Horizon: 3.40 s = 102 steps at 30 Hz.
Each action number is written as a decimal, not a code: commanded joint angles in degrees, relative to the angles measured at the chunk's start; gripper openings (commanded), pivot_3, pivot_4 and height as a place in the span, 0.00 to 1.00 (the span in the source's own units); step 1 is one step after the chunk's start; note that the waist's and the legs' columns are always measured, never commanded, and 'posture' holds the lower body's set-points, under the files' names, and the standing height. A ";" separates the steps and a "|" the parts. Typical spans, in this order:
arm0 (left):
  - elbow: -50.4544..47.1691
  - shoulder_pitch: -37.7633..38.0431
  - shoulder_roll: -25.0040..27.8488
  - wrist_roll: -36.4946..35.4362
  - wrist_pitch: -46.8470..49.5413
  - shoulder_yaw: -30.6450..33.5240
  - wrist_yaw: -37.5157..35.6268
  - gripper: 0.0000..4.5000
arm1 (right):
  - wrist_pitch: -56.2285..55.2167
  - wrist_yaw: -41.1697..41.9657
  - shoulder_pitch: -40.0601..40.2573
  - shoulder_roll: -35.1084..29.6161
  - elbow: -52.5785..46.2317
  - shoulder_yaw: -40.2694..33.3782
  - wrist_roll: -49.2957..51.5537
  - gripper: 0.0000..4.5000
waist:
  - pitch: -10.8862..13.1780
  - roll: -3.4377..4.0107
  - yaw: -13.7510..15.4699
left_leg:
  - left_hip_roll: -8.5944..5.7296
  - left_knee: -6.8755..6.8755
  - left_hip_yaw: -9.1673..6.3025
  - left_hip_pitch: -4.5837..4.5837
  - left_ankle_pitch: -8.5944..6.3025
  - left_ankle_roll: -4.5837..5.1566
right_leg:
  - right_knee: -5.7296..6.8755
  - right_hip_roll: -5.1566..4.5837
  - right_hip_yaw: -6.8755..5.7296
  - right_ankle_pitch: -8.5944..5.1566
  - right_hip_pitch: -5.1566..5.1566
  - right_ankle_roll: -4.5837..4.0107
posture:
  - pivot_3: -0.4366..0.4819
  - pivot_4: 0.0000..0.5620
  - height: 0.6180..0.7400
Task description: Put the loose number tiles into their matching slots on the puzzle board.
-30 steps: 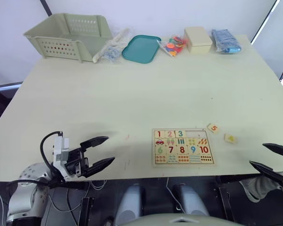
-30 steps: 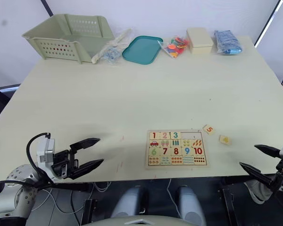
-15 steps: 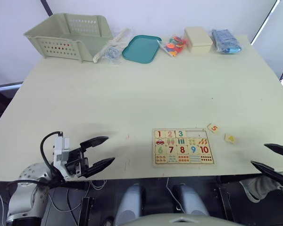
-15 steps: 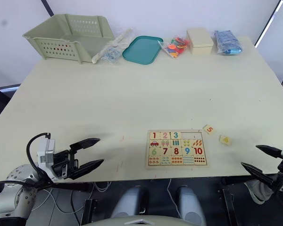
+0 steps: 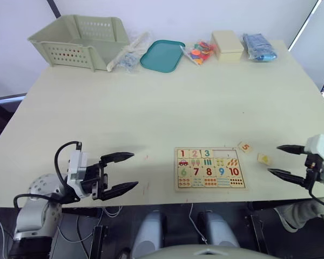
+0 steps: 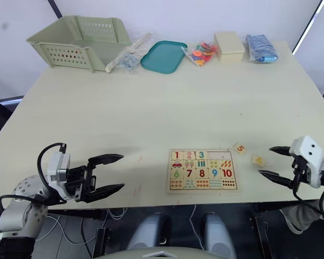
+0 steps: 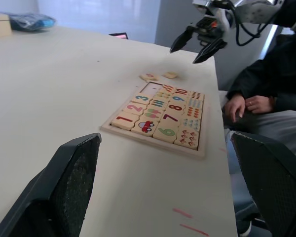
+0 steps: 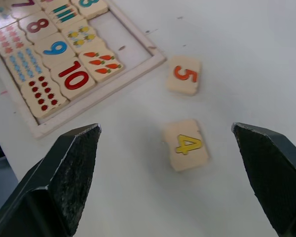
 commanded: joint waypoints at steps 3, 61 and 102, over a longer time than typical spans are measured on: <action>-0.15 -0.34 0.26 -1.80 1.06 0.63 -1.12 1.00 | -2.73 1.39 -6.32 -0.16 6.49 4.77 -2.70 0.99 | 0.01 0.01 -0.35 | 0.01 0.00 0.00 0.00 0.00 0.00 | 0.01 0.00 0.00 0.02 -0.01 0.03 | 0.48 0.27 1.00; 0.85 4.74 -0.64 -2.85 -2.48 2.71 -3.01 1.00 | 20.81 -1.98 -16.90 -12.22 -20.14 9.45 3.86 0.19 | 0.13 0.32 -0.35 | 0.09 0.00 -0.10 0.02 0.00 0.00 | 0.04 0.03 -0.01 0.00 -0.03 -0.01 | 0.48 0.27 1.00; -1.53 5.68 -2.39 -4.74 -1.98 4.93 -0.35 1.00 | 38.71 2.06 -55.56 3.16 -9.61 55.11 -18.73 0.19 | 0.22 0.37 -0.51 | 0.12 0.00 -0.22 -0.13 0.00 0.00 | 0.05 -0.15 -0.04 0.04 -0.26 0.02 | 0.48 0.27 1.00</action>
